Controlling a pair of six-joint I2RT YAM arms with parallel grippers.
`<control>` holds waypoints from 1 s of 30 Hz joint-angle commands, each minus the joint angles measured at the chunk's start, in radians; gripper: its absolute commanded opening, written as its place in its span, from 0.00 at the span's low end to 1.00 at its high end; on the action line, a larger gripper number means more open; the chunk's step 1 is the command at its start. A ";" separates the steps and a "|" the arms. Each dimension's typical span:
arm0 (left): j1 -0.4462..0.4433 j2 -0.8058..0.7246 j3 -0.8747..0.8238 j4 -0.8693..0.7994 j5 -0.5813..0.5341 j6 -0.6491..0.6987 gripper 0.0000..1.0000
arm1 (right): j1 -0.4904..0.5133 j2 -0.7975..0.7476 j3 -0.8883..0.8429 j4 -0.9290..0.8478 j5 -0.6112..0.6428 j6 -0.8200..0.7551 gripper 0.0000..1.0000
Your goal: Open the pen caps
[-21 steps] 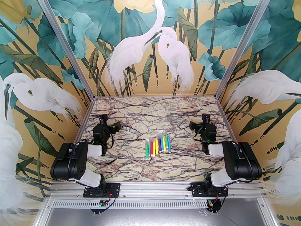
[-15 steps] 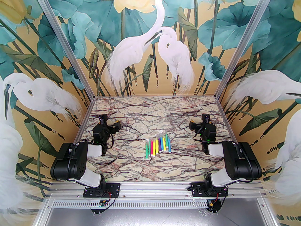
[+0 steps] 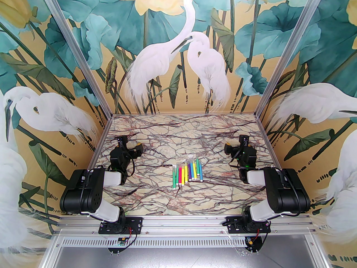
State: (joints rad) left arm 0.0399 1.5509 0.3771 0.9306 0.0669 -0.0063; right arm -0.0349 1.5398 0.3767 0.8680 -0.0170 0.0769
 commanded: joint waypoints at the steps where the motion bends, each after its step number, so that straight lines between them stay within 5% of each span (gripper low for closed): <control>1: 0.000 0.006 0.015 -0.012 0.007 0.009 1.00 | -0.007 0.006 0.017 -0.003 -0.009 -0.006 0.99; 9: 0.000 -0.045 0.029 -0.075 -0.019 0.002 1.00 | -0.007 -0.064 0.058 -0.133 0.060 0.019 0.99; 17: -0.023 -0.268 0.128 -0.437 -0.036 -0.041 1.00 | 0.044 -0.229 0.275 -0.698 0.238 0.083 0.99; 23: -0.095 -0.323 0.224 -0.659 -0.014 -0.049 1.00 | 0.155 -0.200 0.520 -1.212 0.192 0.159 0.98; 30: -0.142 -0.368 0.221 -0.741 0.084 -0.134 1.00 | 0.323 -0.163 0.592 -1.406 0.081 0.196 0.90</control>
State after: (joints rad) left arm -0.0917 1.2259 0.6056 0.2687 0.0784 -0.0864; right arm 0.2497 1.3514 0.9382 -0.3378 0.1295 0.2291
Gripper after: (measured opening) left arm 0.996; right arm 0.914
